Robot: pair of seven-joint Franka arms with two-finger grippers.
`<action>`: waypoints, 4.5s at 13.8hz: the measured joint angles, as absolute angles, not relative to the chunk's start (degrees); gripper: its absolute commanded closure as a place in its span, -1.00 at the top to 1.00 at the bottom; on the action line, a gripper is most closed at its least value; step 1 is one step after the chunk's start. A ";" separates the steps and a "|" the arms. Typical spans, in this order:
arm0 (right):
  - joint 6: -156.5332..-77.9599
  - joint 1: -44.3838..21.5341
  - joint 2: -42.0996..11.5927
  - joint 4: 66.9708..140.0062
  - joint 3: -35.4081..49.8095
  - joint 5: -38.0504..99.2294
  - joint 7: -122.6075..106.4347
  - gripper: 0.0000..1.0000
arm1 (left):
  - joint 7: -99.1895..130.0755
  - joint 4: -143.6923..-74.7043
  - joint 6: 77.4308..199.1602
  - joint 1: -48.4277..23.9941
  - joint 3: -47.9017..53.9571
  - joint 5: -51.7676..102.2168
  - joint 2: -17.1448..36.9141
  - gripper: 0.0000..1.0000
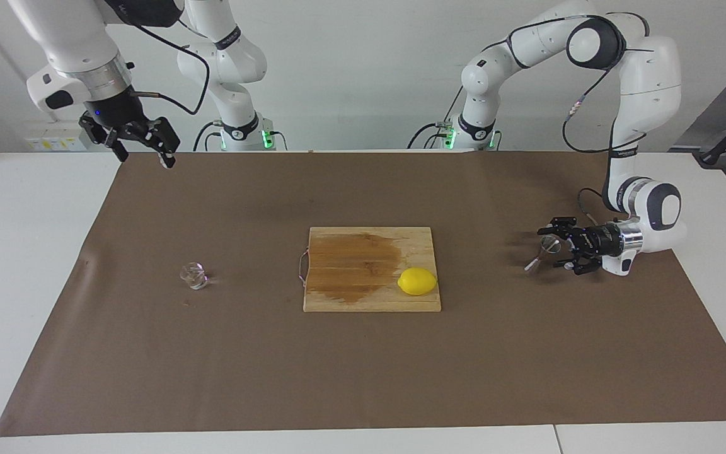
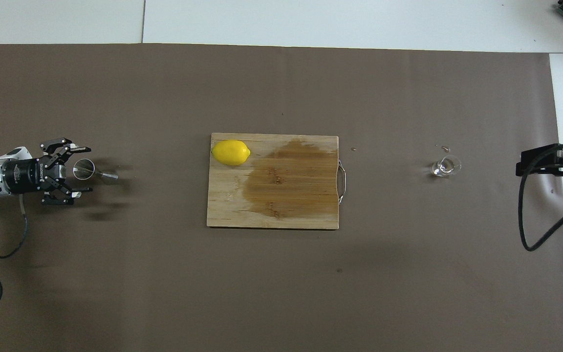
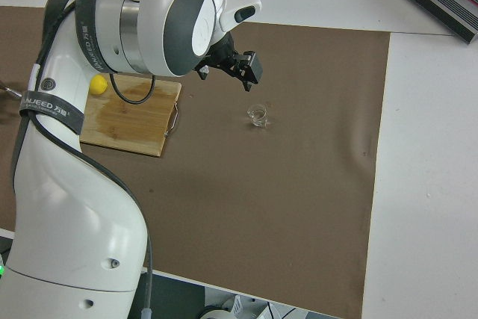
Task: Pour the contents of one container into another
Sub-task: 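Close the left gripper around the small metal cup, then lift the metal cup and carry it over the wooden board, then lower the metal cup onto the board while the right gripper reaches the glass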
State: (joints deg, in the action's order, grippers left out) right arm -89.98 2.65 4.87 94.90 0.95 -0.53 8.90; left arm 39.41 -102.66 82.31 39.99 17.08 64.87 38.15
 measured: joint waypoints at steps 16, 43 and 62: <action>-90.18 -0.95 4.87 94.99 -4.05 -0.53 8.92 1.00 | 41.83 -102.60 82.34 40.05 17.21 64.87 38.20 -0.03; -90.76 -0.47 5.77 97.71 -5.09 -0.51 -1.48 1.00 | 53.74 -99.22 94.60 20.34 27.02 80.41 29.29 -0.29; -112.18 13.48 -7.87 109.99 -6.01 38.07 -79.86 1.00 | 42.28 -106.69 111.88 2.61 25.80 91.41 29.99 -0.29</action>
